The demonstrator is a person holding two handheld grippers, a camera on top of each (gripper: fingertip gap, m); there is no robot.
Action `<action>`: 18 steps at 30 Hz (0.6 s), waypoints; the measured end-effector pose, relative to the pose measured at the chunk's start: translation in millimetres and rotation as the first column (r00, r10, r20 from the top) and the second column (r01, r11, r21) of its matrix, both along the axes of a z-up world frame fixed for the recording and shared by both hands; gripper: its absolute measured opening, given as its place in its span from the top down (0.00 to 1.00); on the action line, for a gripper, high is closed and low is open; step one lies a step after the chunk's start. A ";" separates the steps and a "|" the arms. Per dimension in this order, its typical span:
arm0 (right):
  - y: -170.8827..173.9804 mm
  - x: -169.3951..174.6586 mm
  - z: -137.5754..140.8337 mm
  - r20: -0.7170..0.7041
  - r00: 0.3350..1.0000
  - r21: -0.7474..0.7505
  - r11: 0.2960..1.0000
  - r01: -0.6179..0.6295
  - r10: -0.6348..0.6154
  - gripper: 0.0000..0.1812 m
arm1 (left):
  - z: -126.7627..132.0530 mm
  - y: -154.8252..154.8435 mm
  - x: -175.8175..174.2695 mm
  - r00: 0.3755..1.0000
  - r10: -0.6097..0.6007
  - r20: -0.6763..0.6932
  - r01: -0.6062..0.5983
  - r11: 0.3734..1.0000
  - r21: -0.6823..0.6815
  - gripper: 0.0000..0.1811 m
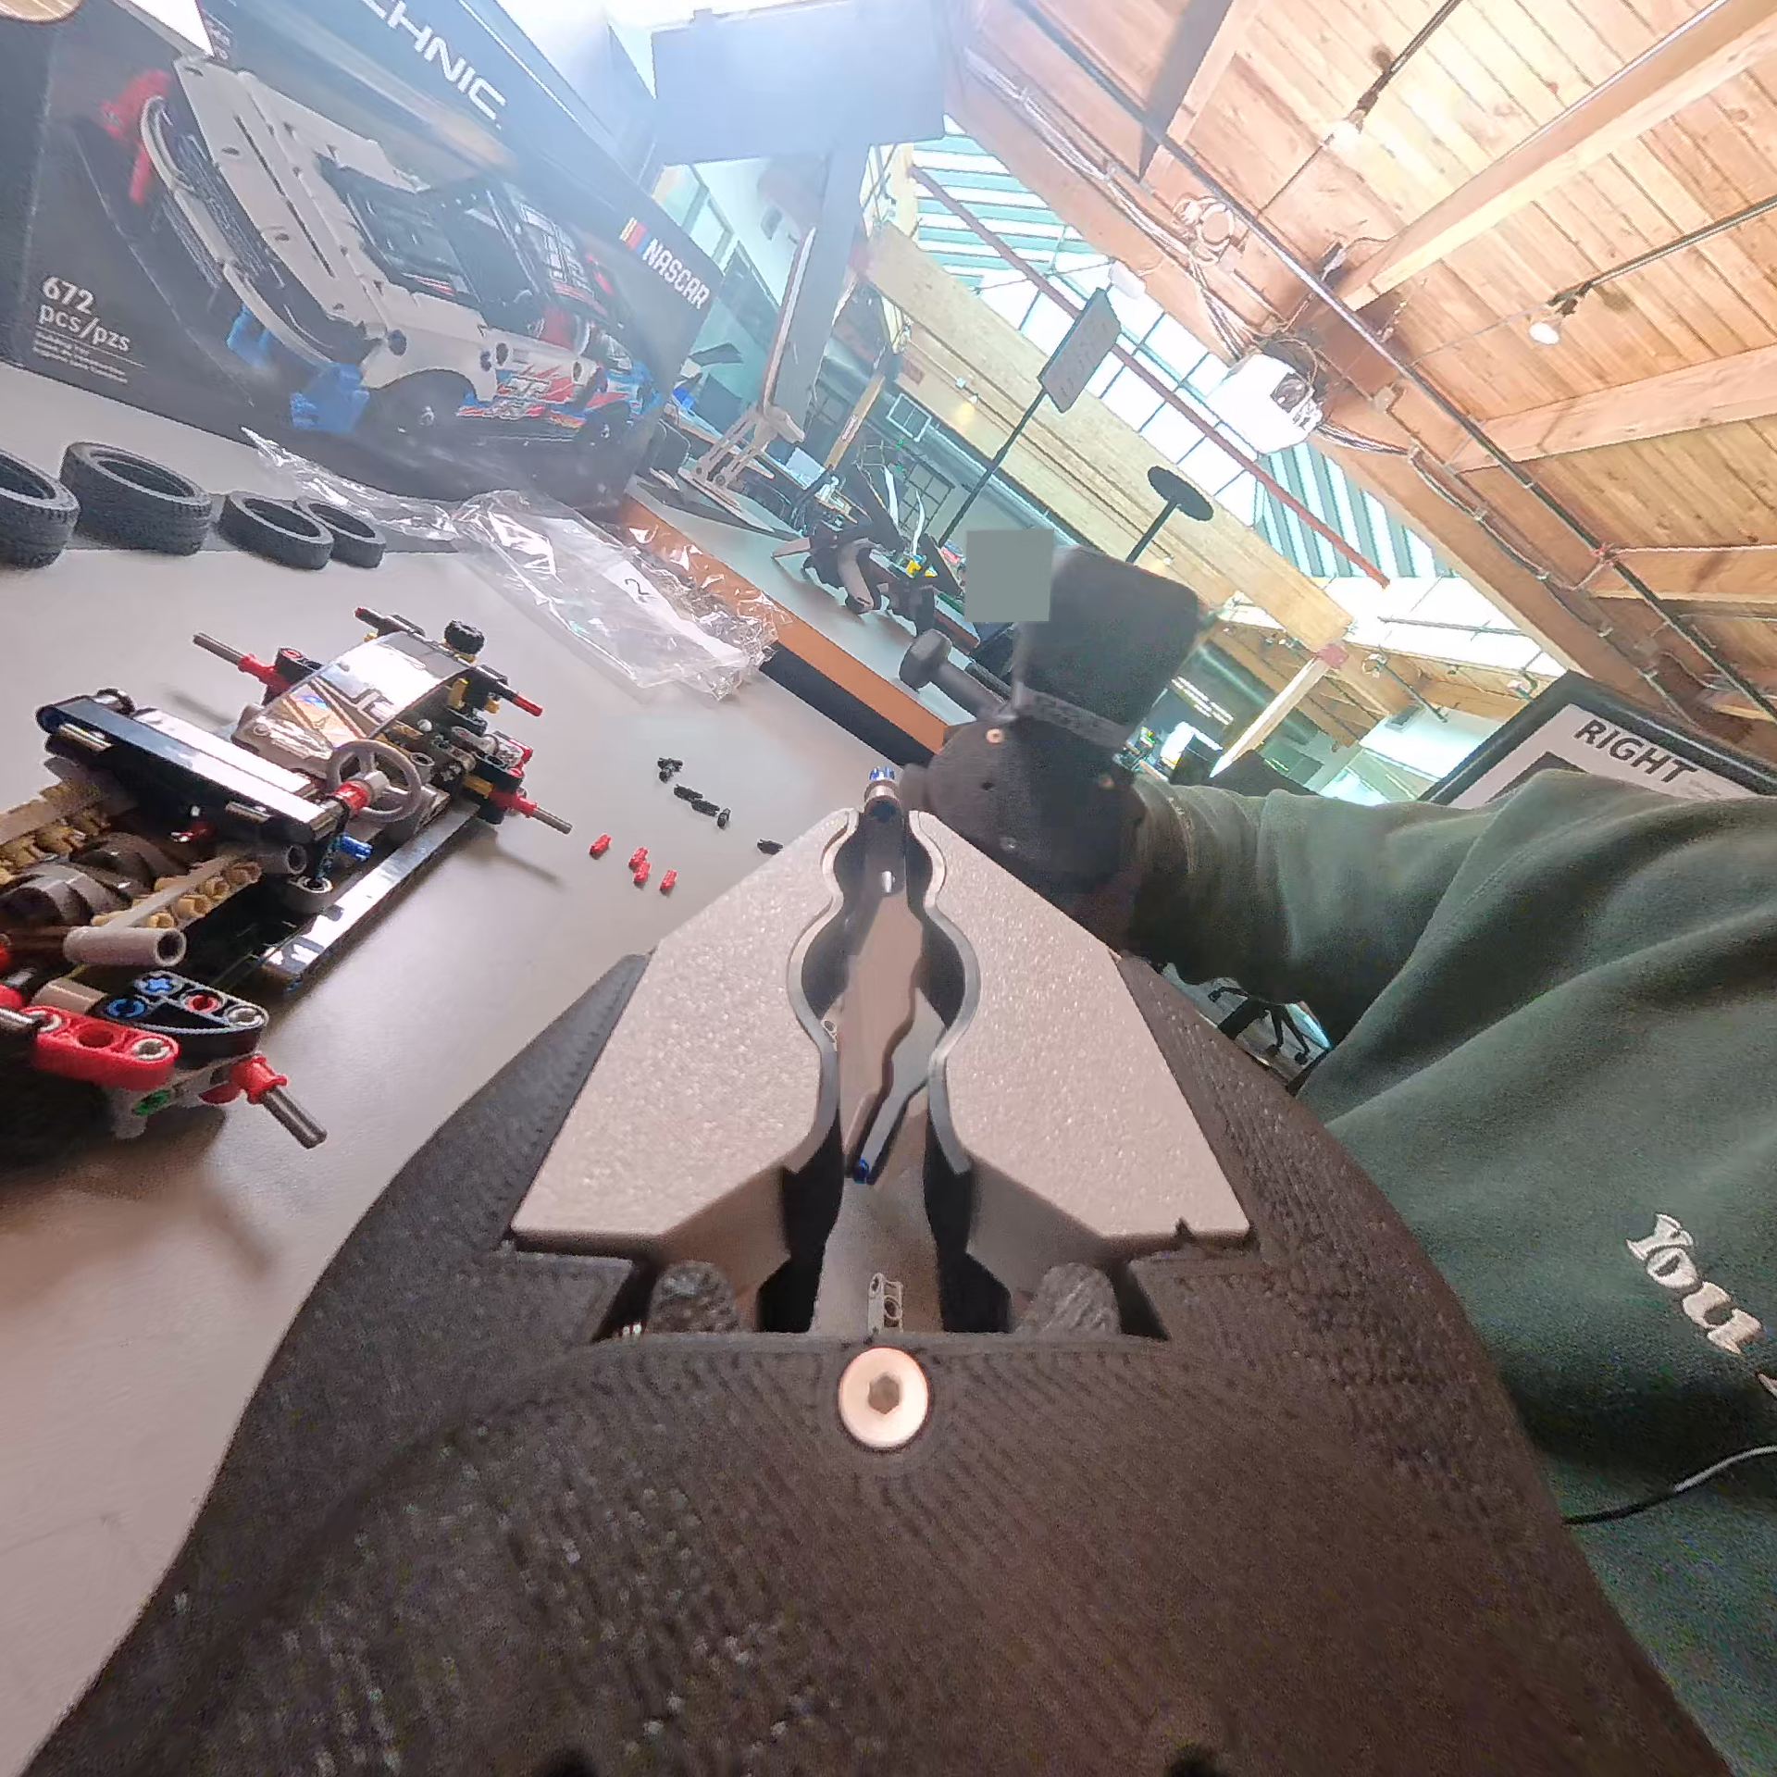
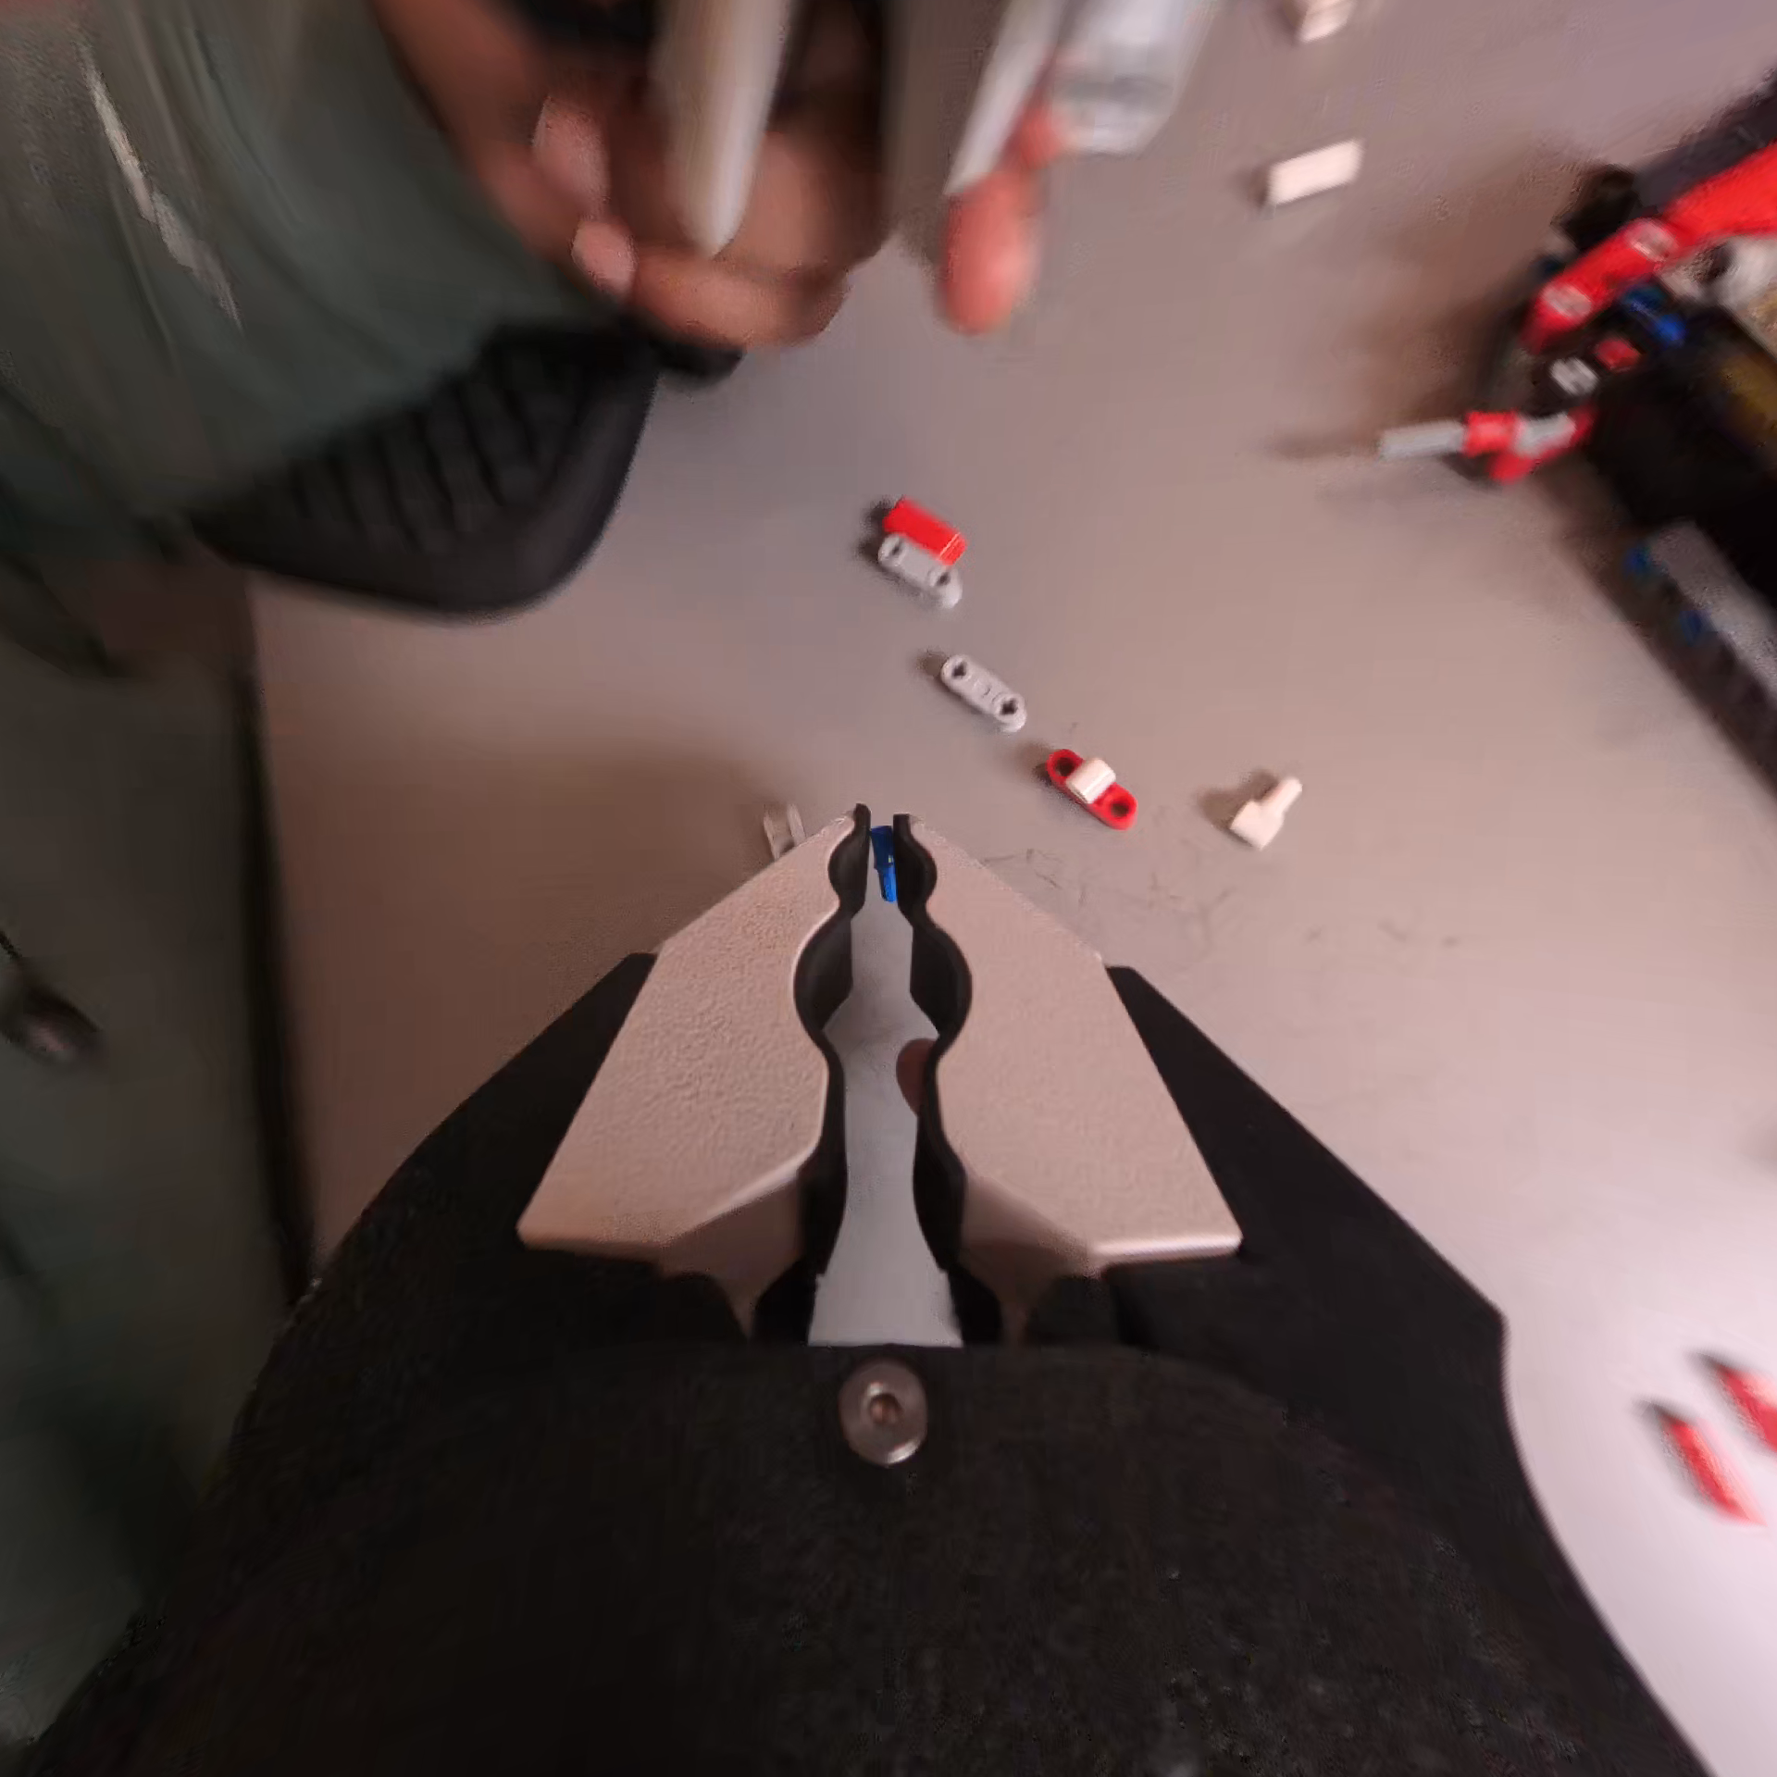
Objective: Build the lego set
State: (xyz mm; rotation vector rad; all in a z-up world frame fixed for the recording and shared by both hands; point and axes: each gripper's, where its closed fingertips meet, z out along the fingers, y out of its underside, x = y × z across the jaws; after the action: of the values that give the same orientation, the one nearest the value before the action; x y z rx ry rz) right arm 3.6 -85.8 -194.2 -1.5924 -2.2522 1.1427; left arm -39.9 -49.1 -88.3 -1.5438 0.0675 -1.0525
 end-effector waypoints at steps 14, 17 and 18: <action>45.8 22.6 -10.8 -0.098 0.995 0.277 0.961 0.024 0.003 0.95 | -8.0 3.1 -0.6 1.000 0.013 -0.017 -0.013 1.000 -0.023 0.98; 47.3 11.2 -20.8 -0.074 0.987 0.448 0.890 -0.092 0.139 0.93 | -10.5 3.4 -1.2 1.000 0.017 -0.023 -0.018 0.999 -0.030 0.98; 45.3 6.8 -21.7 -0.067 0.984 0.459 0.881 -0.116 0.164 0.93 | -11.1 3.5 -1.6 1.000 0.018 -0.026 -0.019 0.999 -0.031 0.98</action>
State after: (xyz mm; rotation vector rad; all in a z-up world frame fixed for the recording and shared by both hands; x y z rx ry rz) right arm 10.4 -40.5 -215.9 -1.1743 -2.3664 0.6329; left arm -41.5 -45.6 -99.5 -1.5836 0.0539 -1.0238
